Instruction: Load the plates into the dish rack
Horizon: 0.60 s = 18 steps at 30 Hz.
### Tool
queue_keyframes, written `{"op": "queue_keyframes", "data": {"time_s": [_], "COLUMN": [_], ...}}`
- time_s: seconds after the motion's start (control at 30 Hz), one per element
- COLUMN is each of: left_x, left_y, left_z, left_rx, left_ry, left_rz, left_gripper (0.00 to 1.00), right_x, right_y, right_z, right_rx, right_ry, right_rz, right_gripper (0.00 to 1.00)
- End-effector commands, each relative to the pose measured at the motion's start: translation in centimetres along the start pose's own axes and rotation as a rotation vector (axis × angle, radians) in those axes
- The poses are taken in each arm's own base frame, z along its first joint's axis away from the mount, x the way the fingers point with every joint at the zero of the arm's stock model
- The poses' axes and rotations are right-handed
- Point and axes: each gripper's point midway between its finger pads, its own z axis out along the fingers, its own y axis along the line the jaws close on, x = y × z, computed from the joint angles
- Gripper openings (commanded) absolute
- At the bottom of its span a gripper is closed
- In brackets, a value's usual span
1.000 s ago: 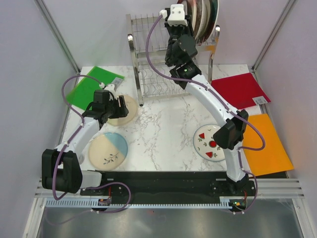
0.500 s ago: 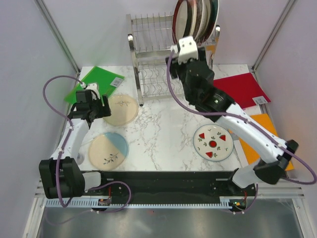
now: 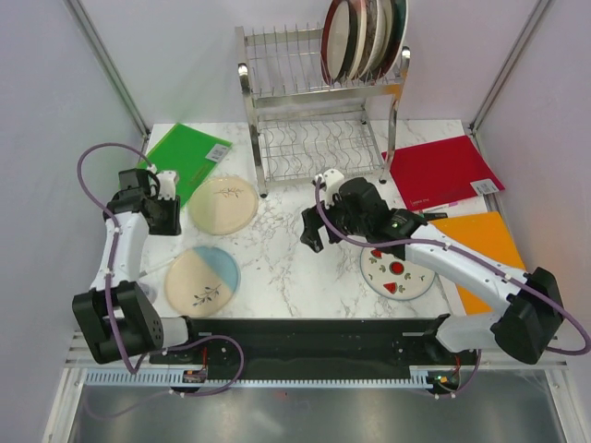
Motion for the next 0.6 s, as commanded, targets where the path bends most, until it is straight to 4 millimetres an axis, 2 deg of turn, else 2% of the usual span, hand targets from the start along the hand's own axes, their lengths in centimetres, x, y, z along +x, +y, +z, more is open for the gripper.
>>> {"op": "queue_keyframes", "data": {"time_s": [0.0, 0.03, 0.1, 0.13, 0.2, 0.3, 0.33, 0.43, 0.57], "left_x": [3.9, 5.4, 7.0, 8.8, 9.9, 10.3, 10.2, 10.9, 11.5], "left_y": [-0.4, -0.3, -0.1, 0.1, -0.3, -2.8, -4.5, -8.4, -11.6], "left_z": [-4.0, -3.9, -3.9, -3.4, -3.0, -1.8, -1.3, -0.3, 1.6], "left_rx": [0.068, 0.077, 0.083, 0.097, 0.142, 0.254, 0.287, 0.388, 0.455], "left_ry": [0.122, 0.164, 0.203, 0.254, 0.27, 0.258, 0.26, 0.276, 0.287], "left_rz": [0.271, 0.325, 0.386, 0.453, 0.522, 0.644, 0.715, 0.838, 0.907], "left_gripper": [0.16, 0.12, 0.04, 0.03, 0.05, 0.08, 0.08, 0.08, 0.03], "right_x": [-2.0, -2.0, -1.6, -1.4, -0.5, 0.0, -0.1, -0.4, -0.9], "right_y": [2.8, 2.9, 2.9, 3.1, 3.2, 3.1, 3.0, 2.3, 1.4], "right_z": [0.8, 1.1, 1.9, 2.2, 3.3, 4.2, 4.3, 4.1, 3.4], "right_rx": [-0.155, -0.164, -0.18, -0.186, -0.205, -0.202, -0.199, -0.161, -0.14], "right_ry": [-0.109, -0.106, -0.092, -0.084, -0.056, -0.046, -0.051, -0.078, -0.092], "right_rz": [0.046, 0.044, 0.043, 0.045, 0.06, 0.079, 0.077, 0.055, 0.08], "right_gripper": [0.98, 0.98, 0.98, 0.98, 0.98, 0.97, 0.97, 0.98, 0.98]}}
